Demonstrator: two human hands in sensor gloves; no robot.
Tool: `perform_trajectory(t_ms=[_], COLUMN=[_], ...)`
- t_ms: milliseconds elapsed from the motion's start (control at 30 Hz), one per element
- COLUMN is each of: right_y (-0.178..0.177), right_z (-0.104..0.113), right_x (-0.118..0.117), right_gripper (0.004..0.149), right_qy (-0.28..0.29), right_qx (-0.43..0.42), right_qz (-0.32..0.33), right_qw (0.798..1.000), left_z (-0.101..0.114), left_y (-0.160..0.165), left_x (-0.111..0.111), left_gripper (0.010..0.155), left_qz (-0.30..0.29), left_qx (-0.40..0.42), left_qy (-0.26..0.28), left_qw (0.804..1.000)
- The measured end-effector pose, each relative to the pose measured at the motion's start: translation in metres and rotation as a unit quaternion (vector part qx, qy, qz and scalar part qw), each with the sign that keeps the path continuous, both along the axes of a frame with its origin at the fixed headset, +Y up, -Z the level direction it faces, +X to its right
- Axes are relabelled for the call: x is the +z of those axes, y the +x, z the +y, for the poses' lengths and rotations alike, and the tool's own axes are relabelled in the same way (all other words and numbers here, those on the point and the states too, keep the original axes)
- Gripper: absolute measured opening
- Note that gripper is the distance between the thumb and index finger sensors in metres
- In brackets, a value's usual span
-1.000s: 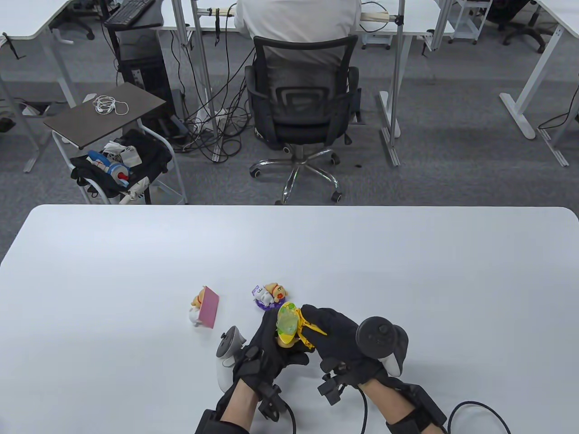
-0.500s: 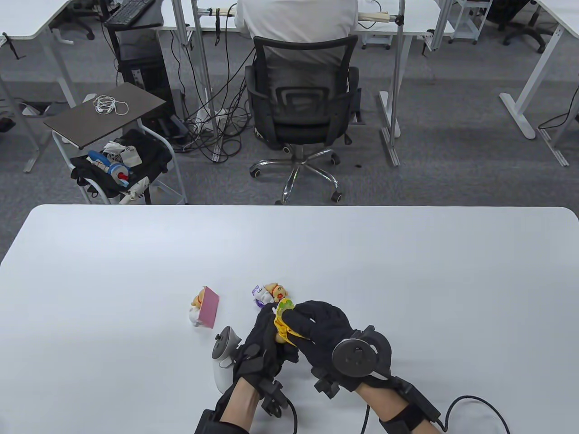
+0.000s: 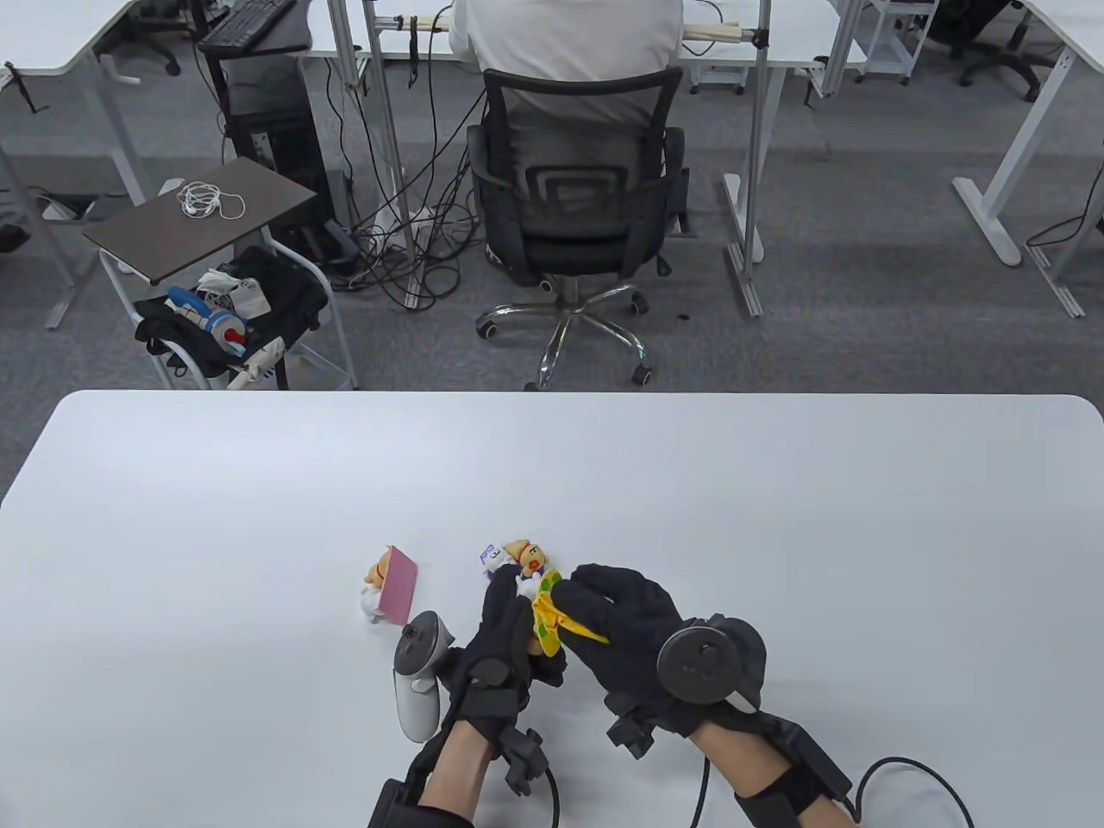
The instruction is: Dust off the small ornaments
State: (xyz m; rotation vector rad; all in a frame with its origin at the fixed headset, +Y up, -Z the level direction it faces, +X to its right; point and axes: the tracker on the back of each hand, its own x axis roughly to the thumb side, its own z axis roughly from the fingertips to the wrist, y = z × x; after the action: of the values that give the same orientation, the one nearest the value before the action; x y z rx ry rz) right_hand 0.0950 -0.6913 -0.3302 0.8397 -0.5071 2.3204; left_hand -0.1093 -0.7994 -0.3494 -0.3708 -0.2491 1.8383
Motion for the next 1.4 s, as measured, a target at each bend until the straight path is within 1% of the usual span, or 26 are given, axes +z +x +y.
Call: perform_trajectory(t_ms=[67,167,233,300,333,367,400,433,533,600,633,733,767,800,833,867,900,967,1067,1133,1167,1233,1267,1300,1333,1400], right_y=[0.004,0.019,0.026,0.022,0.016,0.014,0.013,0.017,0.027,0.032,0.034,0.029,0.022,0.020,0.016,0.016,0.020,0.027,0.040,0.050,0.053,0.054,0.052,0.054,0.057,0.059], right_z=[0.003,0.009,0.013,0.016,0.017,0.017,0.015,0.015,0.010,0.011,0.011,0.017,0.020,0.021,0.021,0.021,0.020,0.019,0.017,0.013,0.008,0.000,-0.005,-0.007,-0.008,-0.011], right_x=[-0.005,-0.023,-0.024,-0.019,-0.015,-0.013,-0.014,-0.017,-0.029,-0.031,-0.031,-0.027,-0.025,-0.025,-0.026,-0.028,-0.034,-0.042,-0.052,-0.058,-0.062,-0.064,-0.063,-0.064,-0.066,-0.067], right_gripper=[0.049,0.048,0.049,0.049,0.048,0.048,0.047,0.047,0.047,0.047,0.048,0.048,0.048,0.048,0.047,0.047,0.046,0.046,0.047,0.047,0.047,0.046,0.046,0.045,0.045,0.046], right_qy=[-0.001,-0.068,-0.083,-0.088,-0.085,-0.077,-0.060,-0.051,-0.096,-0.090,-0.090,-0.107,-0.113,-0.115,-0.121,-0.120,-0.115,-0.156,-0.162,-0.189,-0.233,-0.301,-0.317,-0.307,-0.283,-0.271], right_qx=[-0.036,-0.098,-0.123,-0.116,-0.081,-0.059,-0.038,-0.058,-0.112,-0.092,-0.099,-0.103,-0.063,-0.045,-0.003,0.009,-0.019,-0.049,-0.072,-0.110,-0.173,-0.223,-0.201,-0.187,-0.185,-0.163], right_qz=[-0.010,-0.025,-0.006,0.026,0.034,0.029,0.003,-0.006,-0.018,-0.042,-0.040,0.008,0.012,0.009,-0.010,-0.024,-0.026,-0.014,-0.057,-0.034,0.024,0.089,0.086,0.077,0.047,0.023], right_qw=[0.999,0.993,0.989,0.989,0.993,0.995,0.997,0.997,0.989,0.991,0.990,0.989,0.991,0.992,0.993,0.992,0.993,0.986,0.983,0.975,0.957,0.923,0.923,0.930,0.940,0.949], left_z=[0.002,0.008,0.013,0.015,0.016,0.017,0.019,0.020,0.023,0.025,0.027,0.030,0.032,0.033,0.036,0.039,0.040,0.039,0.036,0.036,0.035,0.035,0.037,0.037,0.037,0.036], left_y=[0.000,-0.004,-0.006,-0.007,-0.005,-0.004,-0.001,-0.002,-0.001,-0.002,-0.002,-0.001,0.002,0.003,0.006,0.007,0.009,0.008,0.005,0.004,0.004,0.006,0.008,0.009,0.010,0.010], left_x=[0.000,-0.001,-0.001,-0.002,-0.002,-0.001,0.000,0.002,0.001,0.002,0.002,0.002,0.003,0.003,0.005,0.006,0.008,0.007,0.006,0.005,0.004,0.003,0.004,0.004,0.005,0.005], left_gripper=[0.063,0.061,0.060,0.060,0.059,0.059,0.059,0.059,0.059,0.059,0.060,0.068,0.069,0.069,0.068,0.067,0.066,0.065,0.064,0.063,0.063,0.061,0.061,0.060,0.060,0.060], left_qz=[-0.001,0.003,0.007,0.020,0.023,0.020,0.012,0.019,0.016,0.017,0.024,0.030,0.027,0.026,0.026,0.025,0.026,0.031,0.019,0.015,0.009,-0.002,-0.012,-0.015,-0.019,-0.023], left_qx=[0.005,0.006,-0.025,-0.074,-0.105,-0.110,-0.108,-0.110,-0.107,-0.124,-0.148,-0.225,-0.260,-0.267,-0.269,-0.263,-0.267,-0.264,-0.235,-0.208,-0.197,-0.176,-0.156,-0.150,-0.146,-0.136], left_qy=[0.007,0.031,0.044,0.053,0.065,0.074,0.089,0.077,0.094,0.101,0.102,0.117,0.129,0.137,0.156,0.163,0.157,0.167,0.167,0.154,0.157,0.157,0.160,0.159,0.154,0.161], left_qw=[1.000,0.999,0.999,0.996,0.992,0.991,0.990,0.991,0.990,0.987,0.983,0.967,0.957,0.954,0.950,0.951,0.951,0.949,0.957,0.966,0.968,0.972,0.975,0.976,0.977,0.977])
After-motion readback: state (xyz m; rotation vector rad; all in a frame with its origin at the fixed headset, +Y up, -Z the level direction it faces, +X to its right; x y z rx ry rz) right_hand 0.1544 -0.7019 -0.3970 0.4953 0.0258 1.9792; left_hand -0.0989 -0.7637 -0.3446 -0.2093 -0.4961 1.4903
